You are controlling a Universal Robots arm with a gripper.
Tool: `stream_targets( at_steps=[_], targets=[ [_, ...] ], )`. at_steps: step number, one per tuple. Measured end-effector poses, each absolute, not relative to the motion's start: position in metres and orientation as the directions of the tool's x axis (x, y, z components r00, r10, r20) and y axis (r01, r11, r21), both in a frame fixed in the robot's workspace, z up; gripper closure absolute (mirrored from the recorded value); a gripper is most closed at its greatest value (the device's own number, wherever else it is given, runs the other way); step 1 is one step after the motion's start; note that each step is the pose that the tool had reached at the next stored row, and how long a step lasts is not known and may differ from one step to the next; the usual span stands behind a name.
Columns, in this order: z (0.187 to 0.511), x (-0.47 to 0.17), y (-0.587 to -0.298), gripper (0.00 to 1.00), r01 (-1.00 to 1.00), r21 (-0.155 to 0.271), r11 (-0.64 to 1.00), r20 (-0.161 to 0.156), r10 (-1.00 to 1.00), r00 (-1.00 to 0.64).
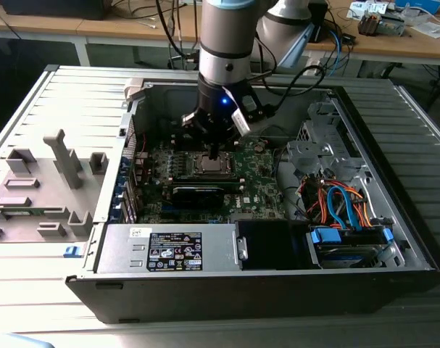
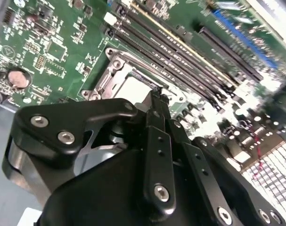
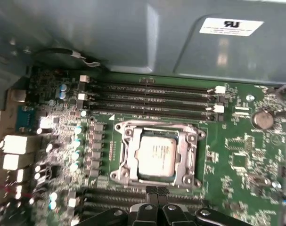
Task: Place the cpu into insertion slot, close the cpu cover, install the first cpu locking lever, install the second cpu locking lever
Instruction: 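Install the second cpu locking lever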
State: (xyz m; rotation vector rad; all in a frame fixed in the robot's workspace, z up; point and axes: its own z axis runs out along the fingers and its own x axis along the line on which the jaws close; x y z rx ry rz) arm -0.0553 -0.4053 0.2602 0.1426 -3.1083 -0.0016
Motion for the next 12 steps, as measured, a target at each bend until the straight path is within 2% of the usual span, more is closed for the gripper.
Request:
stream_targets(
  at_steps=[12],
  targets=[
    [0.2697, -0.0551, -0.4053, 0.89, -0.091, 0.003, 0.996, 0.030, -0.091, -0.995]
  ],
)
